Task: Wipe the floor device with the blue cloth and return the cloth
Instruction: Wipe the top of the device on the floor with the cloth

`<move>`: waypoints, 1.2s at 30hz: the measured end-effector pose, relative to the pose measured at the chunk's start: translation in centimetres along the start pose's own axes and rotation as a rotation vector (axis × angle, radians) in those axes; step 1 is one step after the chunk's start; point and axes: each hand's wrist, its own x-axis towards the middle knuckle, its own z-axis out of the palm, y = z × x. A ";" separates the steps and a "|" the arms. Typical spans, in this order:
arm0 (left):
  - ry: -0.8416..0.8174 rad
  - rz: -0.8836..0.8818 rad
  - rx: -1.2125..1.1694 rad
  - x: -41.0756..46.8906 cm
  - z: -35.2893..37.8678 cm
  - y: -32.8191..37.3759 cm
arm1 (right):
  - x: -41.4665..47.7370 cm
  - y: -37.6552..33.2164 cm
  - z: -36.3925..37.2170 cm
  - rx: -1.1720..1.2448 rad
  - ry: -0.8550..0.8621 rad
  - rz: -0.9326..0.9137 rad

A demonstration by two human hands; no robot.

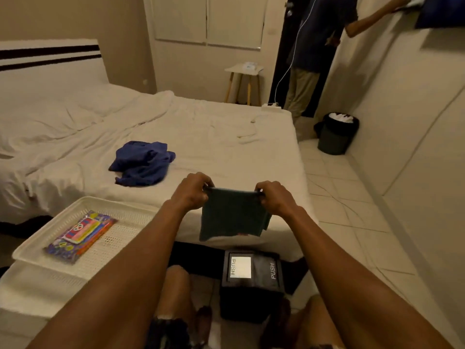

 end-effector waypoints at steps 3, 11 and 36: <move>-0.060 0.014 -0.024 -0.4 4.0 1.7 | -2.1 3.9 1.5 -0.007 -0.026 0.051; -0.178 0.014 -0.030 -2.3 10.4 3.0 | -6.0 9.4 4.7 0.017 -0.120 0.125; -0.456 0.039 -0.007 -3.9 19.8 -0.5 | -12.2 13.2 14.5 0.181 -0.284 0.223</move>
